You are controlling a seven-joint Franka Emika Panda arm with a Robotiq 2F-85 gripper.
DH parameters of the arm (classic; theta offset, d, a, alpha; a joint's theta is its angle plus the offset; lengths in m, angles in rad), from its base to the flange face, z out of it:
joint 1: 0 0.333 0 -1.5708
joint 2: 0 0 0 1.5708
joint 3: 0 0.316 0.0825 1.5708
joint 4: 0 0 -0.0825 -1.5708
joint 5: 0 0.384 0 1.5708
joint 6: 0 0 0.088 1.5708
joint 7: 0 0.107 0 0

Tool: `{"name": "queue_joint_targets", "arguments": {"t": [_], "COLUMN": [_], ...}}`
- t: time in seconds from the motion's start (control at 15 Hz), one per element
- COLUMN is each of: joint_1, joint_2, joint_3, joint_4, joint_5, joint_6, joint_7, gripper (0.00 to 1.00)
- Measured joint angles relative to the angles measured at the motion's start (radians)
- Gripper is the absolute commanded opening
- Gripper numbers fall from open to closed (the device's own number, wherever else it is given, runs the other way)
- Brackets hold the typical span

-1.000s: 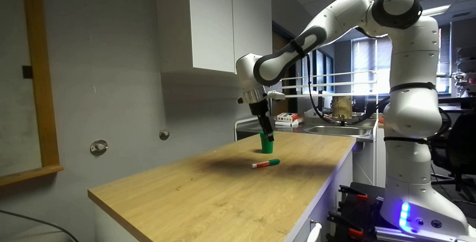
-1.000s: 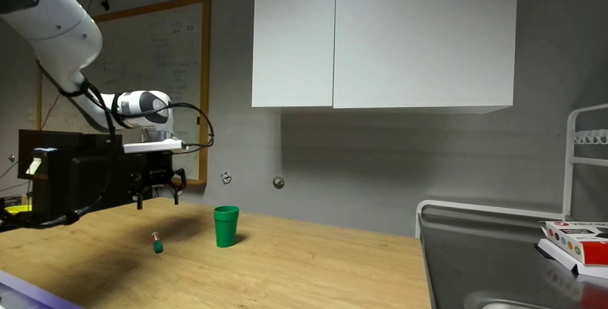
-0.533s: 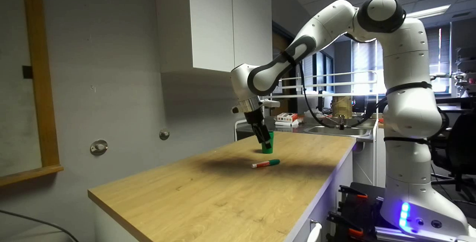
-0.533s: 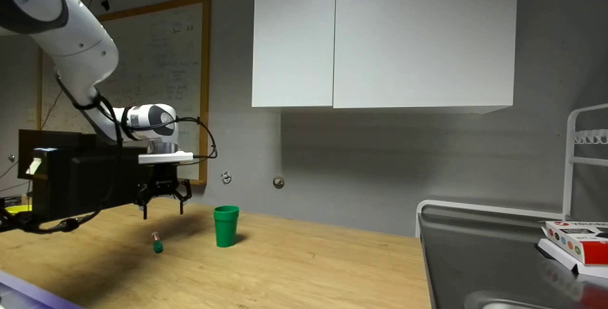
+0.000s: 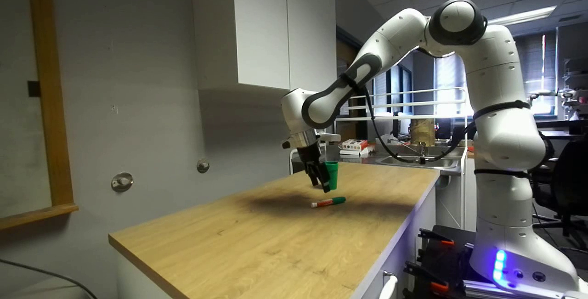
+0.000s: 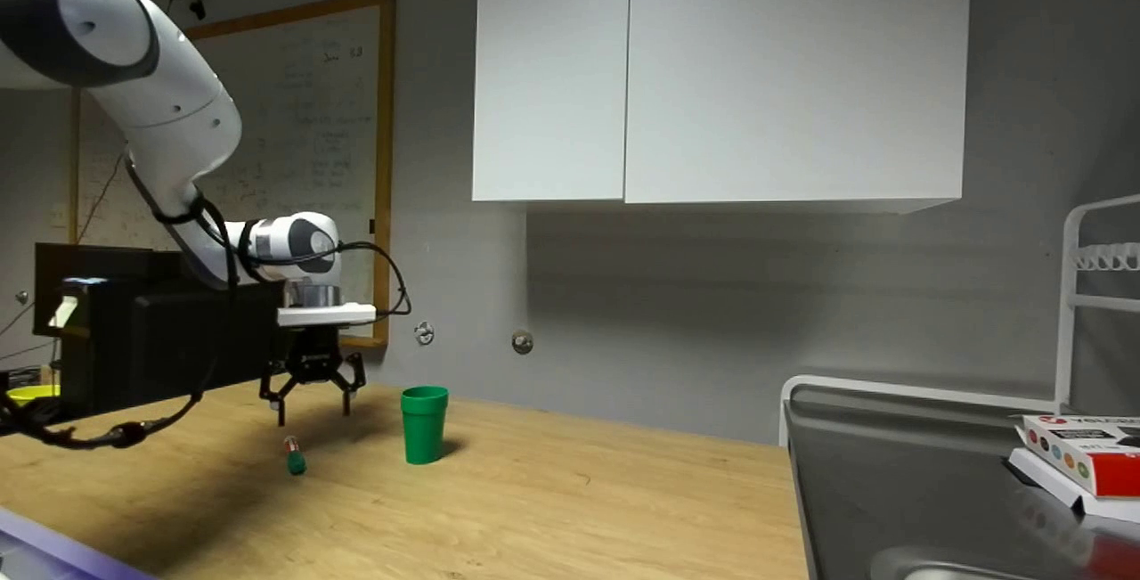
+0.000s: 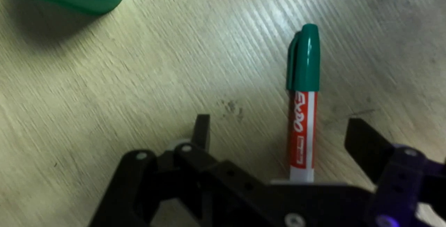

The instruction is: Put the marker in the cup

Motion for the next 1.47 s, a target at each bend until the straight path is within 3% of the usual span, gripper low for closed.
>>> {"name": "queue_joint_targets", "arguments": {"t": [0.87, 0.93, 1.0, 1.47], "joint_1": [-0.002, -0.002, -0.002, -0.003], "joint_2": [0.058, 0.058, 0.058, 0.045], "joint_3": [0.013, 0.014, 0.014, 0.014], "joint_4": [-0.044, -0.045, -0.046, -0.052], "joint_5": [0.001, 0.001, 0.001, 0.0], "joint_6": [0.124, 0.128, 0.132, 0.148], "joint_7": [-0.031, -0.031, -0.031, -0.032], "gripper": [1.0, 0.75, 0.75, 0.2]}}
